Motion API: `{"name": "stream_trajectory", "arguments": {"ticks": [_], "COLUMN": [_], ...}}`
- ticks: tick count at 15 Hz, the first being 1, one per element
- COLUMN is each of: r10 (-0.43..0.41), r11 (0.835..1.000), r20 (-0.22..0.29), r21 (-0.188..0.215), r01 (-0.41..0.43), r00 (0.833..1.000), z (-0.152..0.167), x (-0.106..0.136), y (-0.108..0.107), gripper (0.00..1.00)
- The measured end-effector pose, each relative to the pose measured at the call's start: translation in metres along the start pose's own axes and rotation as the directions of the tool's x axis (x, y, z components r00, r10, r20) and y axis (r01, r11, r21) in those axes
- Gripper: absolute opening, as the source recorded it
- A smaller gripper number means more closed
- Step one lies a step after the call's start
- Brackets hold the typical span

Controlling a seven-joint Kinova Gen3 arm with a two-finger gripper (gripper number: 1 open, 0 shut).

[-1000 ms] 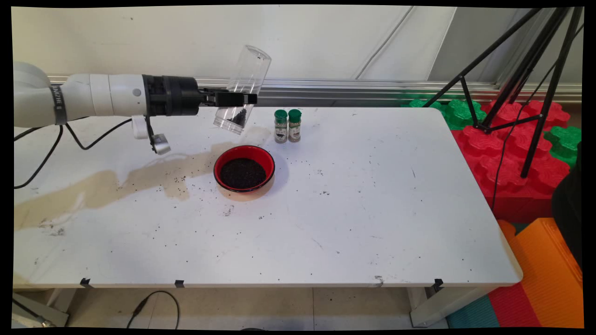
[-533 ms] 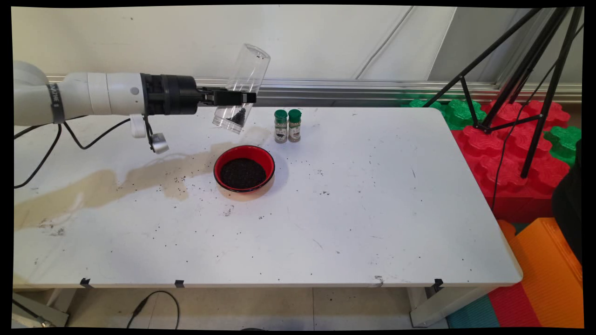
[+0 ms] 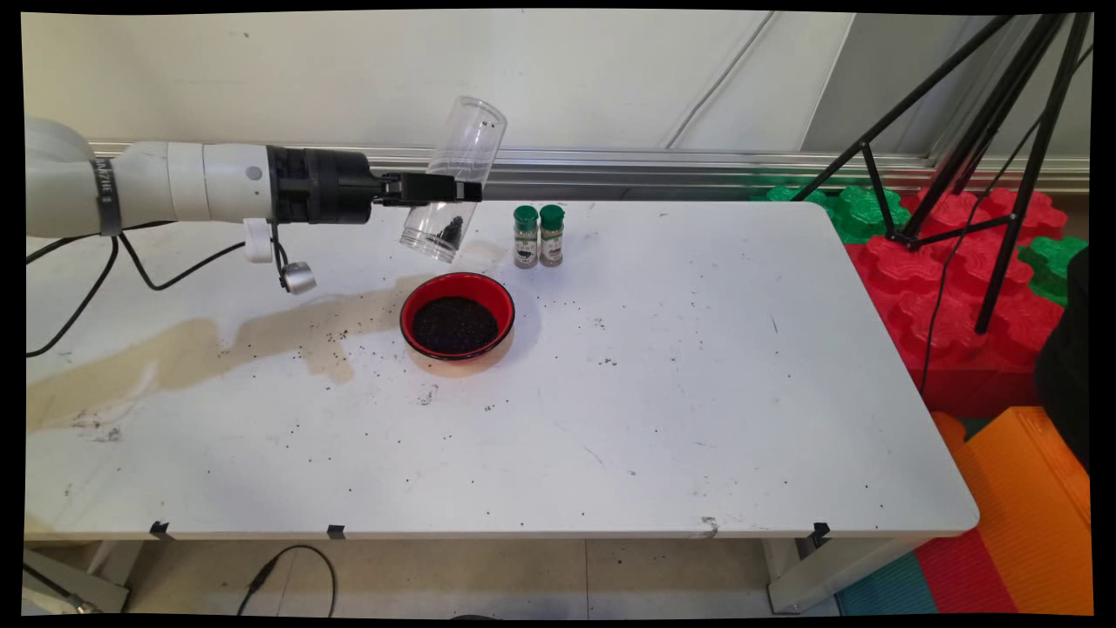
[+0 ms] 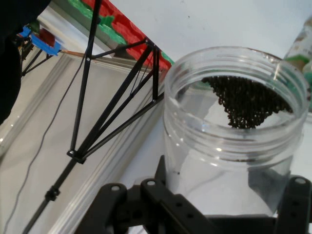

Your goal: Pour the black seasoning powder in the red bowl

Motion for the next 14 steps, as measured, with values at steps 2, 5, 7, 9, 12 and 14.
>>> {"name": "stream_trajectory", "arguments": {"ticks": [2, 5, 7, 9, 12, 14], "r10": [-0.052, -0.121, -0.174, -0.232, -0.312, -0.374], "r11": [0.999, 0.993, 0.985, 0.972, 0.950, 0.927], "r20": [-0.009, -0.023, -0.033, -0.042, -0.053, -0.061], "r21": [-0.006, -0.015, -0.022, -0.031, -0.045, -0.056], "r01": [0.052, 0.120, 0.173, 0.231, 0.310, 0.371], "r00": [0.999, 0.992, 0.984, 0.972, 0.949, 0.926], "z": [0.000, -0.002, -0.004, -0.007, -0.012, -0.017], "x": [0.001, 0.001, 0.000, -0.001, -0.004, -0.008], "y": [0.003, 0.007, 0.009, 0.011, 0.014, 0.015], "gripper": [0.00, 0.00, 0.00, 0.00, 0.00, 0.00]}}
